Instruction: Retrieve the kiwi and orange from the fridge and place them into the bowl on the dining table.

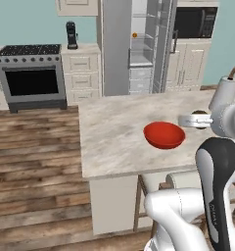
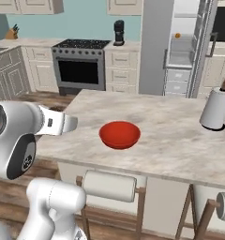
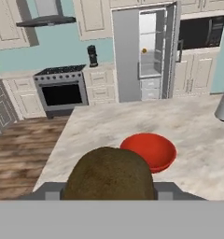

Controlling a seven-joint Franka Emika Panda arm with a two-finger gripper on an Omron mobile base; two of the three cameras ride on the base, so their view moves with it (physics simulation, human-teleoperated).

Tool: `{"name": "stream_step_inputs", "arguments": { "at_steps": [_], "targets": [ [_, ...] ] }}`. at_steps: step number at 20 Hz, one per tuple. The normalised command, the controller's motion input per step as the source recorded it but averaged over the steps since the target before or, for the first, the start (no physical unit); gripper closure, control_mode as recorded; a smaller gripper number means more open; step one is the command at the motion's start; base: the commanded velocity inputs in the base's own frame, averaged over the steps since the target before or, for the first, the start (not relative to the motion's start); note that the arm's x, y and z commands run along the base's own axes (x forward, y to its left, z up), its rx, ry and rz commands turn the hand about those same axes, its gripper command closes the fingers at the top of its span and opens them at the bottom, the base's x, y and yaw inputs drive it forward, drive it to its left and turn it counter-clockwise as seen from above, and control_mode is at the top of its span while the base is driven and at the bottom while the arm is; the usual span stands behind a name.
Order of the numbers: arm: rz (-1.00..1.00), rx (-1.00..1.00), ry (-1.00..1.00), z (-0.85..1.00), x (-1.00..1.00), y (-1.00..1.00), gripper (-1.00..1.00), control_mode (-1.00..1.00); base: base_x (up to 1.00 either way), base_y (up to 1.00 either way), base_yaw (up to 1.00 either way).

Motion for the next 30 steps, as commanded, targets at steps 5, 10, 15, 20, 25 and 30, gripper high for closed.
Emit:
{"name": "stream_step_inputs", "arguments": {
  "at_steps": [5,10,15,20,25,30],
  "targets": [
    [0.0,0.0,0.0,0.0,0.0,0.0,1.0,1.0,0.56,-0.28,0.43],
    [0.0,0.0,0.0,0.0,0.0,0.0,1.0,1.0,0.51,-0.06,0.3],
    [0.11,0.05,0.32,-0.19,0.6,-0.3,1.0,-1.0,0.0,0.0,0.0],
    [0.0,0.05,0.27,-0.22,0.47,-0.69,1.0,-1.0,0.0,0.0,0.0],
    [0.0,0.02,0.21,-0.35,0.45,-0.52,1.0,-1.0,0.0,0.0,0.0],
    [0.0,0.0,0.19,-0.49,0.62,-0.13,1.0,-1.0,0.0,0.0,0.0]
  ]
}}
